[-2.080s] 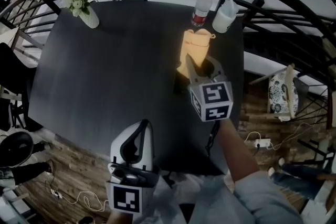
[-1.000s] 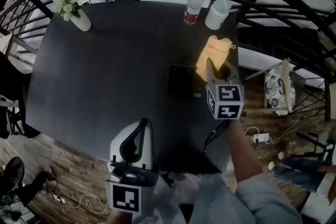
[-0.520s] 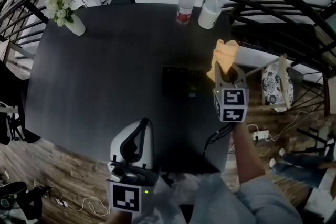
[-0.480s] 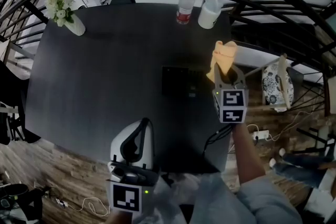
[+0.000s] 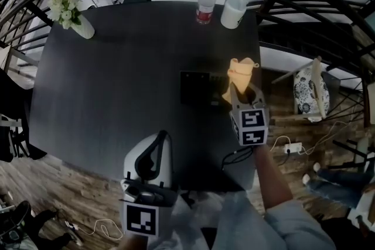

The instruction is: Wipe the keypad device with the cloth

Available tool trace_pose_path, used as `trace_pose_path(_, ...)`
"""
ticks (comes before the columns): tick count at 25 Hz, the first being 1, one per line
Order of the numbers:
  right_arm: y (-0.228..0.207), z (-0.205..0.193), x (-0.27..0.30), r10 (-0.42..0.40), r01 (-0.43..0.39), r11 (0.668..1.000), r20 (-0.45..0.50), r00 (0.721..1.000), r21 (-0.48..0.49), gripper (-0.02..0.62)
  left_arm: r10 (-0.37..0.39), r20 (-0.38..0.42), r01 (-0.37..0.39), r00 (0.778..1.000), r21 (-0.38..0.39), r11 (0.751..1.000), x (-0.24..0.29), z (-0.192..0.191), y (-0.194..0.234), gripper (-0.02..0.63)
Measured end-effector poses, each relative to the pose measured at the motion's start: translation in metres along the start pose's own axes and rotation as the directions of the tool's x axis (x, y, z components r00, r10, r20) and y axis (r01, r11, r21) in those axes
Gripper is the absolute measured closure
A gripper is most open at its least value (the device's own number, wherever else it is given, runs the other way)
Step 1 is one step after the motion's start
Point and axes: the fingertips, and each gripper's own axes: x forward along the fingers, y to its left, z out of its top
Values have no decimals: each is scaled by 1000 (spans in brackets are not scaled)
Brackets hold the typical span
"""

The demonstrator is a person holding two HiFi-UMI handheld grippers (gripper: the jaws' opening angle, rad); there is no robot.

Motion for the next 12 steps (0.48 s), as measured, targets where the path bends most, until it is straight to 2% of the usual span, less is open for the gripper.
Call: trace_pose_path(12, 29, -39, -15, 37, -33, 999, -90, 995, 38, 525, -5, -3, 5, 1000, -1, 1000, -2, -1, 2, 594)
